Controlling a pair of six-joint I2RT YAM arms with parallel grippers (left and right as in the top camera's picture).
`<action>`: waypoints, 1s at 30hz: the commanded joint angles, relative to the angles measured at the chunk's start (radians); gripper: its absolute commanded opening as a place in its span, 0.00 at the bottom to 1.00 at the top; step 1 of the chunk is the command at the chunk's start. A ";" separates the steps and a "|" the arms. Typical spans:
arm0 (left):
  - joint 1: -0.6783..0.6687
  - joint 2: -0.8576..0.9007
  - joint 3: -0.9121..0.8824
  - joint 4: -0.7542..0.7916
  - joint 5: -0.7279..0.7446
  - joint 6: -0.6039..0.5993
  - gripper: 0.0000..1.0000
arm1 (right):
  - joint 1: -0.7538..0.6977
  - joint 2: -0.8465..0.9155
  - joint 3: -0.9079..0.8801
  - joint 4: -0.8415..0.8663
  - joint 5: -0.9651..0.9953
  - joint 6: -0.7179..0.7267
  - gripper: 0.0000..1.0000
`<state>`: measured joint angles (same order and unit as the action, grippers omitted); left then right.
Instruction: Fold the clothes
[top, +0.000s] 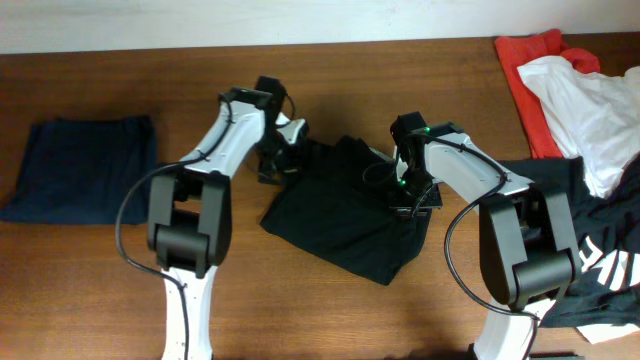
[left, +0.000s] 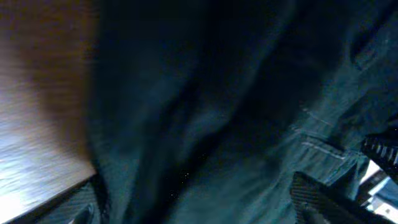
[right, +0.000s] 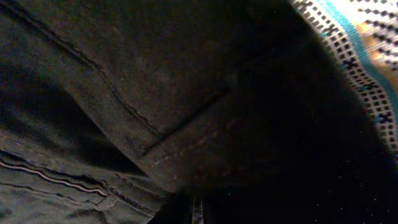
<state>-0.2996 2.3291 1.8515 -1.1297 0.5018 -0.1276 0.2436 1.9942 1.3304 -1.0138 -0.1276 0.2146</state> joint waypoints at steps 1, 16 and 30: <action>-0.066 0.050 -0.002 -0.012 0.037 0.029 0.54 | -0.008 0.015 0.000 0.005 0.084 0.019 0.11; 0.113 -0.182 0.290 -0.404 -0.658 0.043 0.00 | -0.064 -0.003 0.391 -0.333 0.084 0.019 0.11; 0.483 -0.421 0.365 -0.188 -0.988 0.212 0.00 | -0.088 -0.003 0.476 -0.436 0.084 0.019 0.11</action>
<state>0.1368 1.9312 2.2002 -1.3487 -0.4454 0.0303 0.1574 1.9976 1.7897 -1.4437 -0.0635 0.2291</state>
